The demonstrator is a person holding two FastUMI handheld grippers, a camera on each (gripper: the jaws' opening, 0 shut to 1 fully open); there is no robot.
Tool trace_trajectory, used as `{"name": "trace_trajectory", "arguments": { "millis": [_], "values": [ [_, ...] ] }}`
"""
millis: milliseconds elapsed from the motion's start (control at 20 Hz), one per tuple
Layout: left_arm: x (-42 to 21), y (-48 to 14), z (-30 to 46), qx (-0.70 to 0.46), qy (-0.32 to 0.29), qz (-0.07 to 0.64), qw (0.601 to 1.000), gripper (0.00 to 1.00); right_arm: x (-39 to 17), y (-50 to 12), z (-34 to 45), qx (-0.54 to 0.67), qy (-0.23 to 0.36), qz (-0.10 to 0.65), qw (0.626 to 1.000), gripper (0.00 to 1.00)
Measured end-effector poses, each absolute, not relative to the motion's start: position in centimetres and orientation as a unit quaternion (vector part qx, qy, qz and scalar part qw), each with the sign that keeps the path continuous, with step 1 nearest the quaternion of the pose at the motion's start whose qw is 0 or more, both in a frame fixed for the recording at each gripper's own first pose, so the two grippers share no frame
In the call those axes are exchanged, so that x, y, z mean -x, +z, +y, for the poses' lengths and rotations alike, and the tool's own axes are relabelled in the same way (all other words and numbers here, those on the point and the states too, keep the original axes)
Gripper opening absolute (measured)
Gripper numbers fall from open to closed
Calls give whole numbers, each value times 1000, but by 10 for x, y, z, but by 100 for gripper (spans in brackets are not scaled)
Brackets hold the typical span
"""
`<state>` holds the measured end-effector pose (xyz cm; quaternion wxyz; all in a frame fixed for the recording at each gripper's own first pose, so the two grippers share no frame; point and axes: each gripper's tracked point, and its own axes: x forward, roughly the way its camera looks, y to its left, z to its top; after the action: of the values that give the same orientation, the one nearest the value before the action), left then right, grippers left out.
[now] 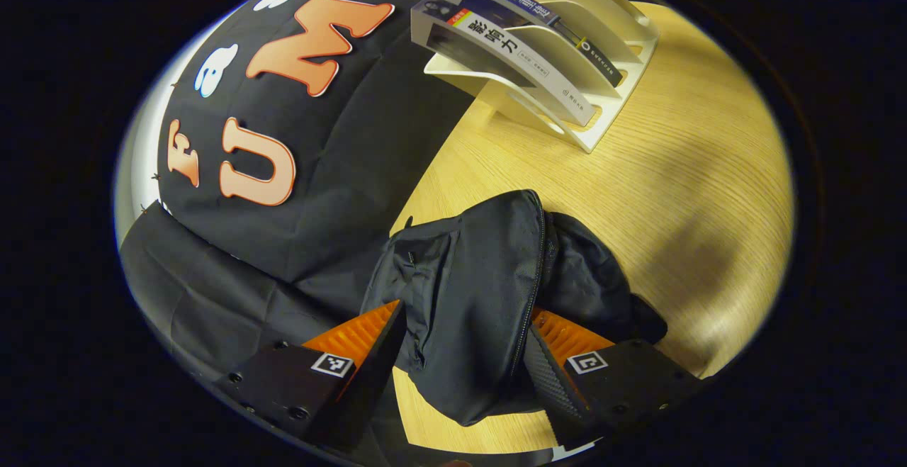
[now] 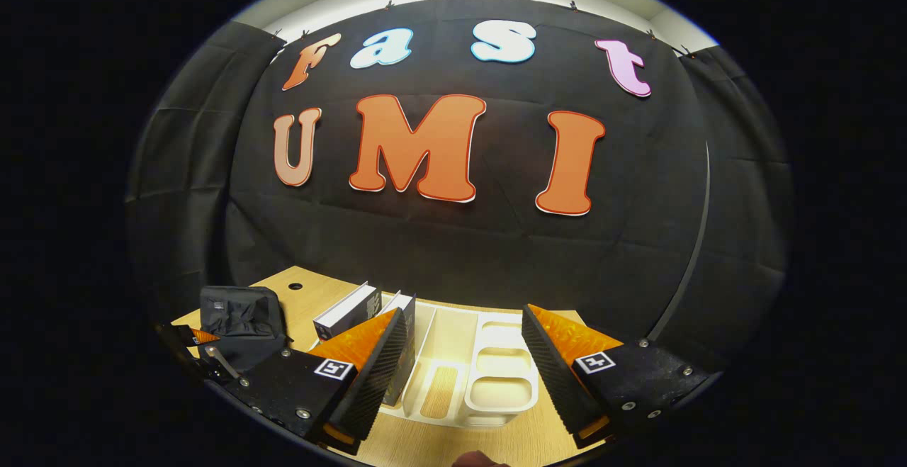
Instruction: Open the schoolbag, grab two books from the bookshelf and put them into the schoolbag.
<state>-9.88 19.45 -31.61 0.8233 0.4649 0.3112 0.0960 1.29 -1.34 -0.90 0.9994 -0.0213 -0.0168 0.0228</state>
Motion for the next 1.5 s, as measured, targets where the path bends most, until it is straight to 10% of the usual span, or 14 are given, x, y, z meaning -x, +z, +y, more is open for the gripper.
{"name": "trace_trajectory", "arguments": {
  "millis": [450,1500],
  "values": [
    [93,-303,196,-388,70,371,841,8,-18,-12,-17,14,43,-6,999,98],
    [61,-200,232,-177,-162,382,893,7,-64,2,113,34,57,112,992,98]
  ]
}}
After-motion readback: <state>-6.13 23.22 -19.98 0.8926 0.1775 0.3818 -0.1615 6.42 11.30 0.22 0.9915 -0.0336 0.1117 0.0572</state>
